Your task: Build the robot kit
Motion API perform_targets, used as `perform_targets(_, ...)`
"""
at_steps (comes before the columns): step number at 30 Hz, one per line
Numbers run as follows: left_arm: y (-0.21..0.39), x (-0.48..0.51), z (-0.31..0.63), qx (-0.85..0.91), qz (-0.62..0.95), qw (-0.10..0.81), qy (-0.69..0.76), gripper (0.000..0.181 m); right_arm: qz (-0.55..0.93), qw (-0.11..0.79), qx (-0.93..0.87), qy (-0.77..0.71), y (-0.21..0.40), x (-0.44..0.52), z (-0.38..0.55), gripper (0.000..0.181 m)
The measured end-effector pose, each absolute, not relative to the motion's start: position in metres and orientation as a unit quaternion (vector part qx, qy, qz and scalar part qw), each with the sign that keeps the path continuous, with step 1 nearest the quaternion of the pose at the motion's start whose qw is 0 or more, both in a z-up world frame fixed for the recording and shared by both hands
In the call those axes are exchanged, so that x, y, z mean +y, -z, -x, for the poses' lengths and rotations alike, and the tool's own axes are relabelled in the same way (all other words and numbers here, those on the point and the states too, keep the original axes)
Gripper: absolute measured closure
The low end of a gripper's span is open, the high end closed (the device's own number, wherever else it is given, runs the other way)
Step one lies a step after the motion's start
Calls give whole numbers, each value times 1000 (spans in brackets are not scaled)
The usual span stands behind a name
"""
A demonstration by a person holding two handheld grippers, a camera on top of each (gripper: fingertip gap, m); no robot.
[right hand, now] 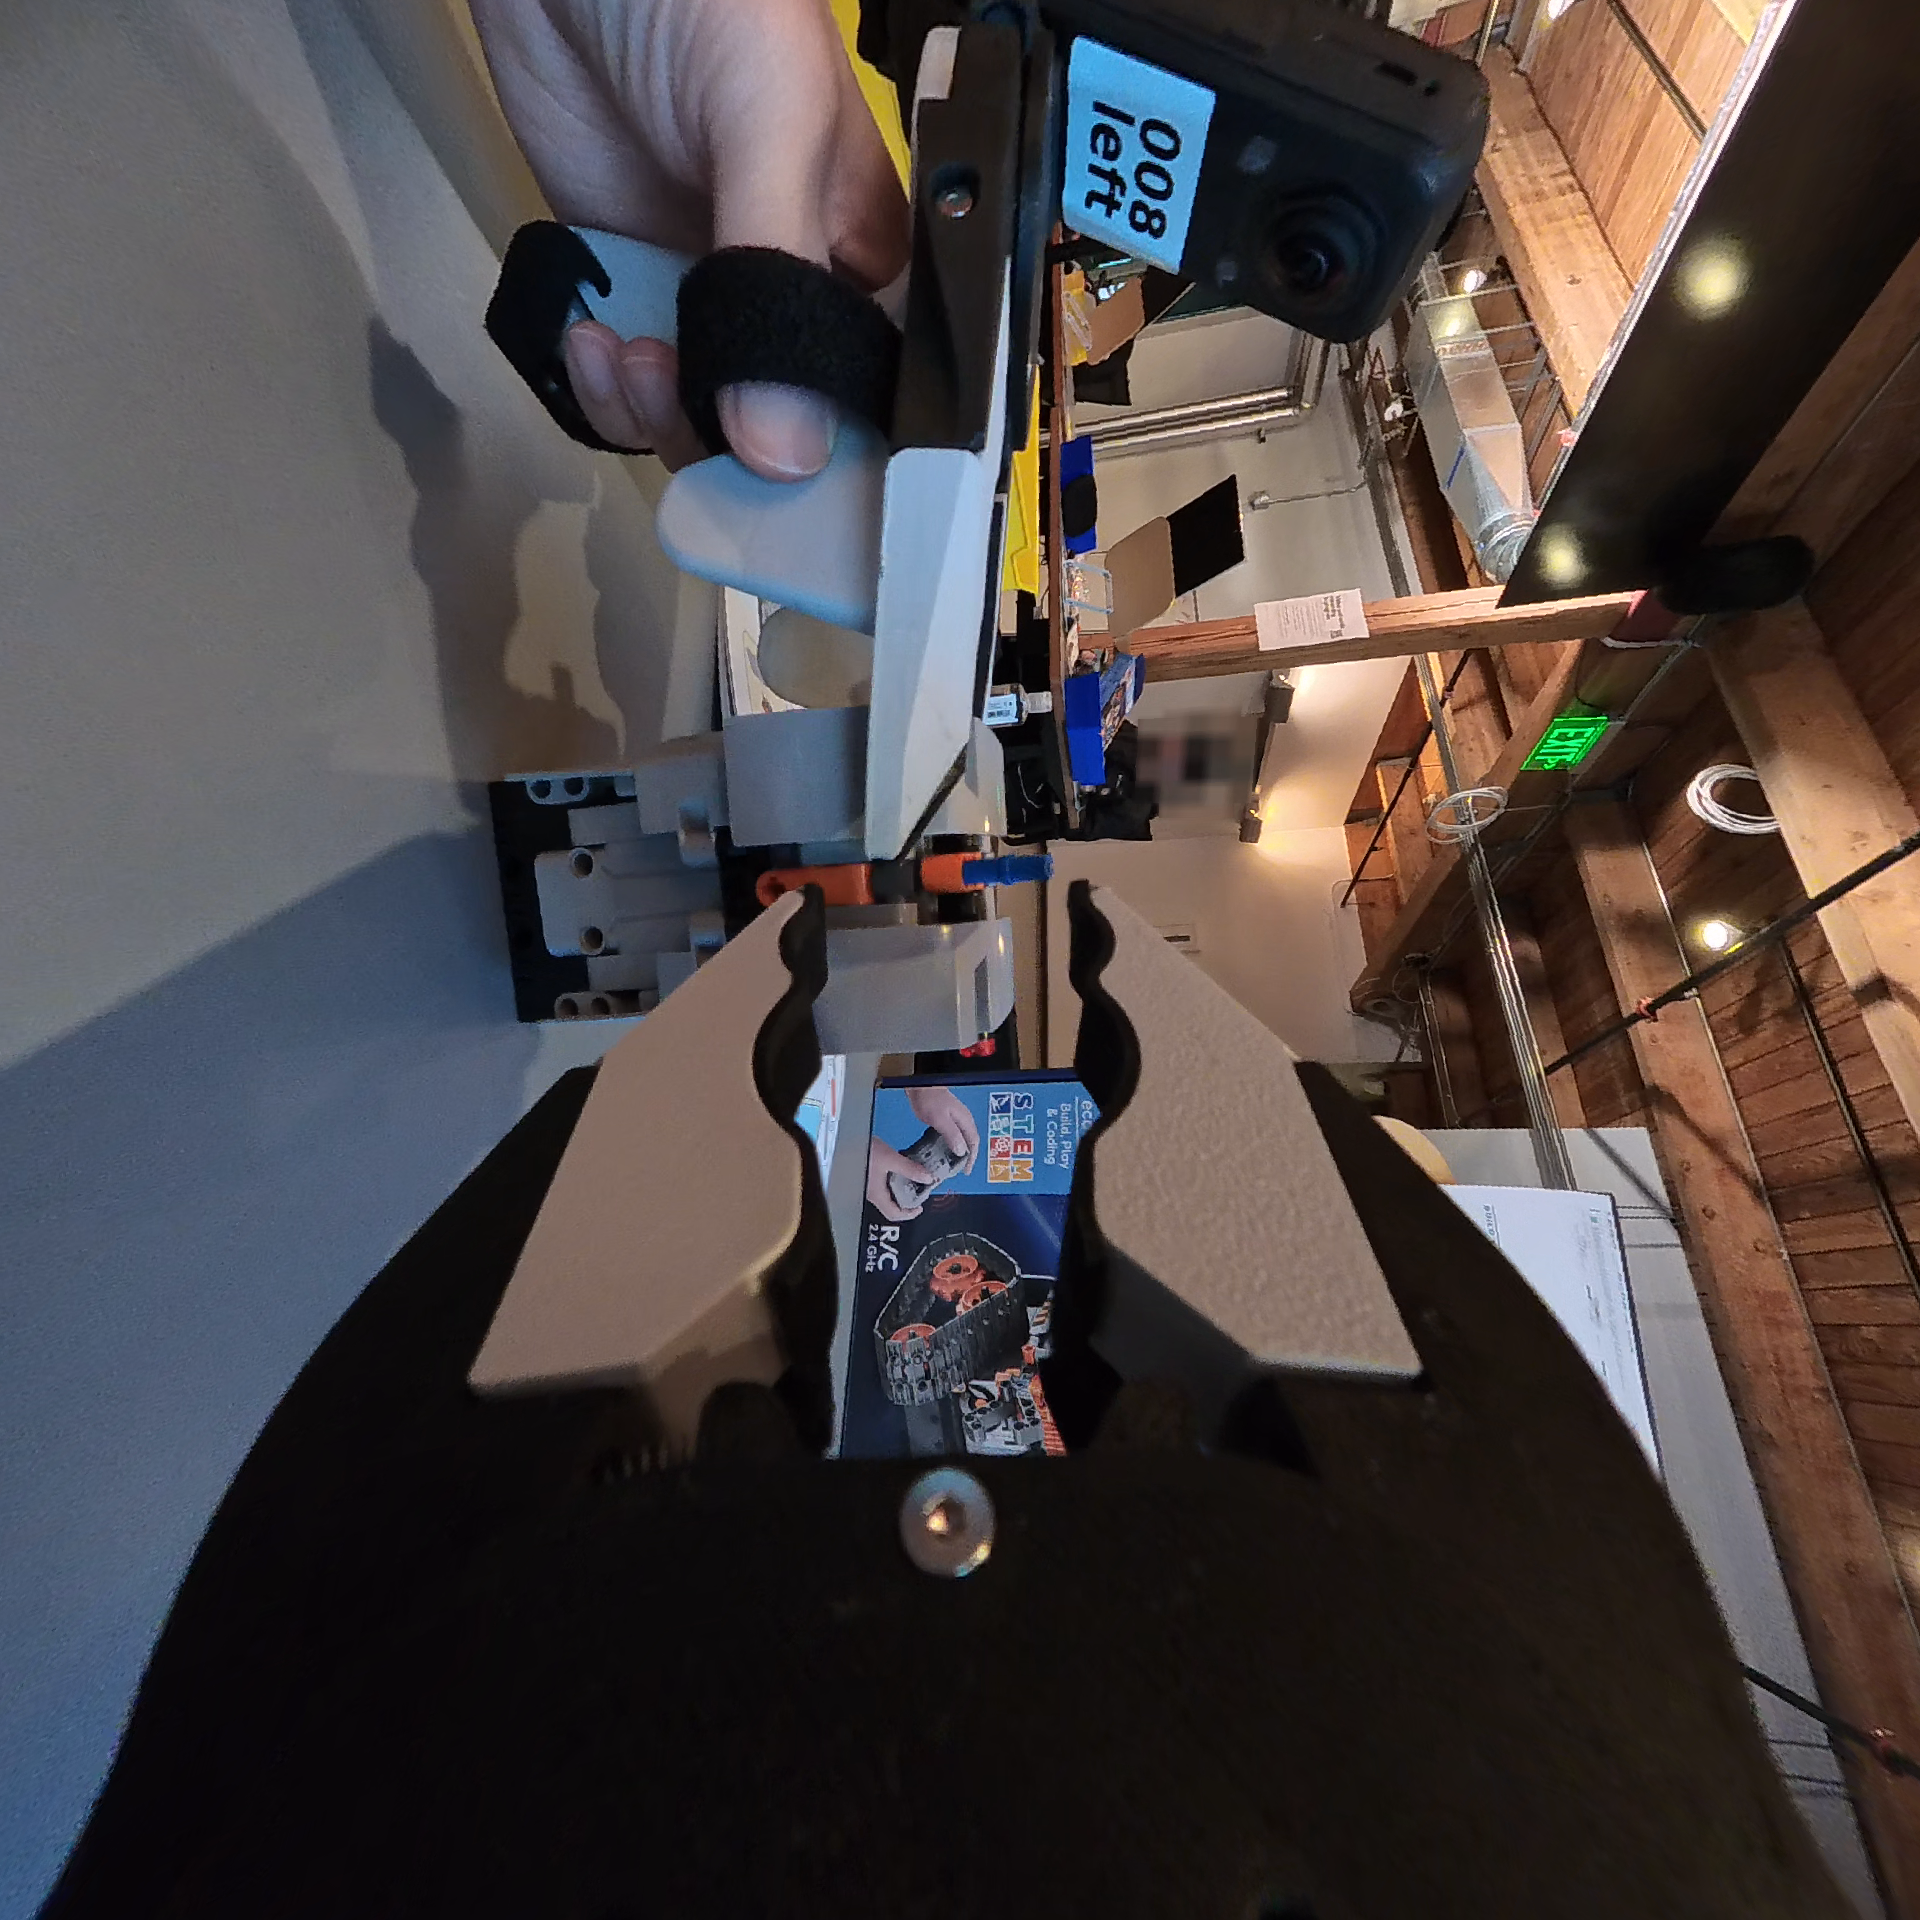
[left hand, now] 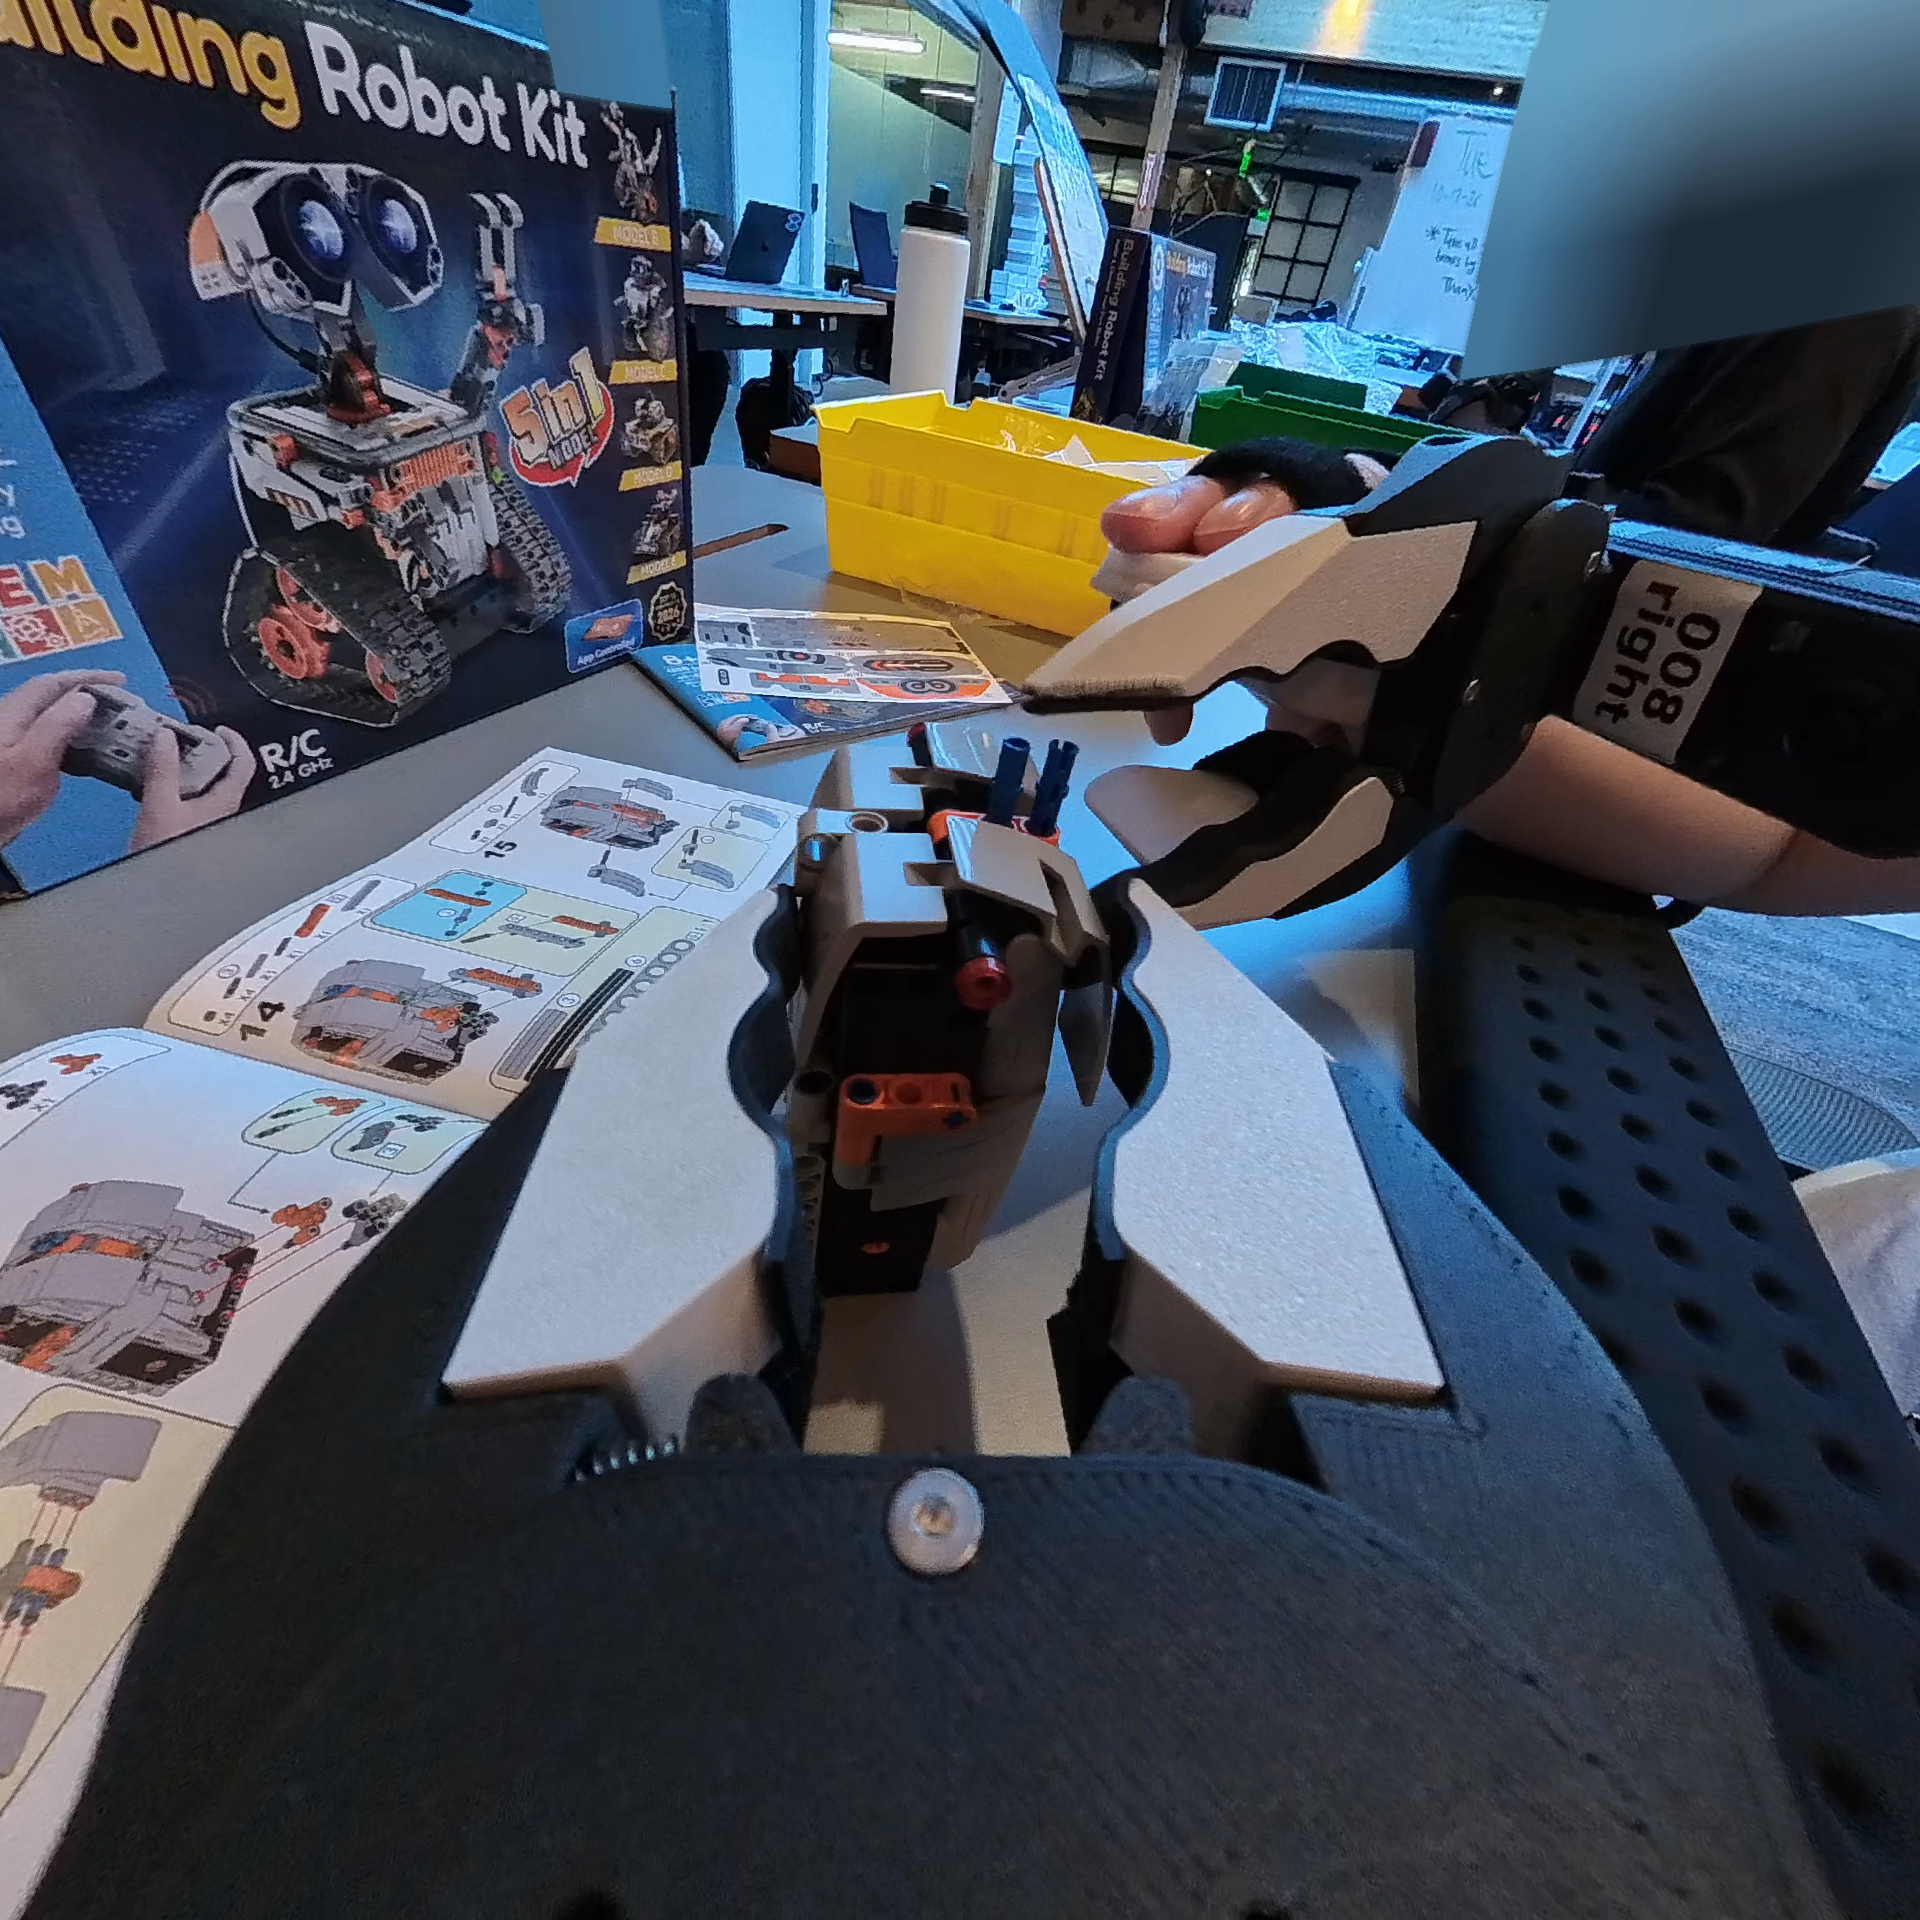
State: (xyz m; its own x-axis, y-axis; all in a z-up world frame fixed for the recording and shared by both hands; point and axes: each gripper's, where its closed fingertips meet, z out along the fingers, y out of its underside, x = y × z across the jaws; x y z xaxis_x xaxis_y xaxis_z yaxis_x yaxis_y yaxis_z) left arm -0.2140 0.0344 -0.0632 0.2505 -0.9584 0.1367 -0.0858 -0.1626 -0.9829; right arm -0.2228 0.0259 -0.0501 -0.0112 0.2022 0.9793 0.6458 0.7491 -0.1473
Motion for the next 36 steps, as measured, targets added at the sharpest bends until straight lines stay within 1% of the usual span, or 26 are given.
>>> perform_targets(13, 63, 35, 215, 419, 622, 490, 444, 123, 303, 627, -695, 181, 51, 26, 225, 137)
perform_targets(15, 63, 35, 215, 419, 621, 490, 445, 123, 303, 621, -700, 180, 53, 26, 225, 140)
perform_targets(21, 63, 32, 214, 423, 618, 485, 452, 122, 295, 616, -707, 182, 52, 23, 227, 141)
perform_targets(36, 63, 34, 214, 419, 623, 487, 447, 124, 291, 614, -707, 196, 53, 23, 226, 141)
